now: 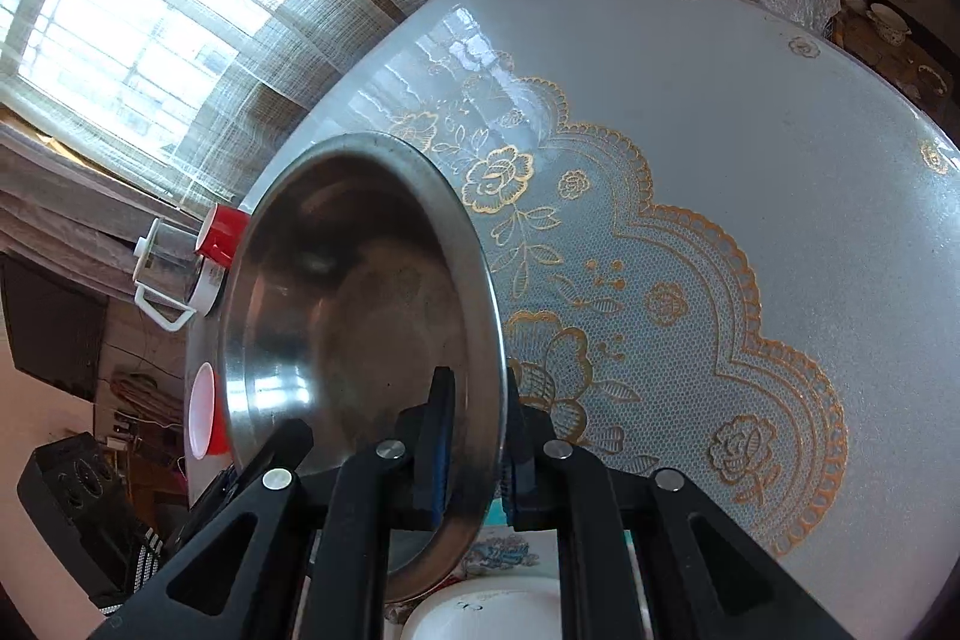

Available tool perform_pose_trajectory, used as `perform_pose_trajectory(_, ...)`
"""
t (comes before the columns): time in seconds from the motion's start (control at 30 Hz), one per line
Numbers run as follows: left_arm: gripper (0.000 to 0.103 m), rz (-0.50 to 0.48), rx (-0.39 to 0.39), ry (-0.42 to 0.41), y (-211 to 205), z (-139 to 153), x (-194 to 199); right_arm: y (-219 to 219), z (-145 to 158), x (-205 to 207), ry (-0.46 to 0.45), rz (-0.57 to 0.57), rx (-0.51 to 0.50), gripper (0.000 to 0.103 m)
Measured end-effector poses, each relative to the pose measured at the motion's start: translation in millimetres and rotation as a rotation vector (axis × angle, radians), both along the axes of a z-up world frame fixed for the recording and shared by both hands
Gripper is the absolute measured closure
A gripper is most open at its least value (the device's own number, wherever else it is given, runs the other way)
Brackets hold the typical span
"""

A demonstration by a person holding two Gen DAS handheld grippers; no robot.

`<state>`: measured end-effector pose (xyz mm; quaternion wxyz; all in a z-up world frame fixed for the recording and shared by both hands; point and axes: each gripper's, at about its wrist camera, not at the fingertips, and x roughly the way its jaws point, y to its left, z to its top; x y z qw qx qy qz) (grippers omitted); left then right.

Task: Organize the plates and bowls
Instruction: 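Lift the steel bowl with both grippers and carry it beside the plate stack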

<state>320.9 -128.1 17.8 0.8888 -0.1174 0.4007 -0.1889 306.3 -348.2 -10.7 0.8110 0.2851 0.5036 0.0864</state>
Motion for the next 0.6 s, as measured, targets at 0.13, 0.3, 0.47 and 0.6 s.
perform_pose_trajectory(0.13,0.078,0.032,-0.001,-0.039,19.8,10.5,-31.3,19.7,12.8,-21.3,-0.023,0.024,0.001,0.09)
perform_pose_trajectory(0.3,0.078,0.069,-0.001,-0.057,50.2,17.2,-73.7,45.0,20.6,-54.8,-0.037,0.061,0.011,0.09)
perform_pose_trajectory(0.47,0.078,0.094,0.004,-0.053,77.3,13.6,-113.1,73.7,19.3,-85.1,-0.038,0.099,0.011,0.09)
perform_pose_trajectory(0.6,0.078,0.106,0.024,-0.046,92.3,10.3,-137.1,91.0,8.6,-108.4,-0.027,0.108,0.028,0.09)
